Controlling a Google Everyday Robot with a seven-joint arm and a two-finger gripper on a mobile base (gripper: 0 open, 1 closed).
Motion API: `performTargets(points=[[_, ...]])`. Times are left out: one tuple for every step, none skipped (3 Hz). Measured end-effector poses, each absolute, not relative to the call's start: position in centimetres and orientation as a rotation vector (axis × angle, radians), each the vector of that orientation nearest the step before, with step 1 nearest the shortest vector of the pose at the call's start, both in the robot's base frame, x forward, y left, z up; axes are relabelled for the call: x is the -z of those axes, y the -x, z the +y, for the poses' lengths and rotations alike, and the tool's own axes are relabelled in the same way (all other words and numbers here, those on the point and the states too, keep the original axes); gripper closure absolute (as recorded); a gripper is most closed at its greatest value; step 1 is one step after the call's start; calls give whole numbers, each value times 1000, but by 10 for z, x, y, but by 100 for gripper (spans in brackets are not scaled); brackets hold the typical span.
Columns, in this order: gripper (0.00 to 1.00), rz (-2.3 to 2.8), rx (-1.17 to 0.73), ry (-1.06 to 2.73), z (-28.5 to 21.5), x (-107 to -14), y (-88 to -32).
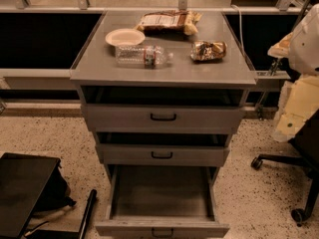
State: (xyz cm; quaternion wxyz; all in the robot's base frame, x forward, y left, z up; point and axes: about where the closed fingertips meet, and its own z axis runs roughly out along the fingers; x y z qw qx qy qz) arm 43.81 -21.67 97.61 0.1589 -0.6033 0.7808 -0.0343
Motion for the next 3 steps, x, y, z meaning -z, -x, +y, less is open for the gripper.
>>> performTargets(points=[[0,2232,98,1725,-217,-976,-438],[0,2220,66,1703,-220,-975,-444],[0,2142,-21,1701,-225,-966,-482]])
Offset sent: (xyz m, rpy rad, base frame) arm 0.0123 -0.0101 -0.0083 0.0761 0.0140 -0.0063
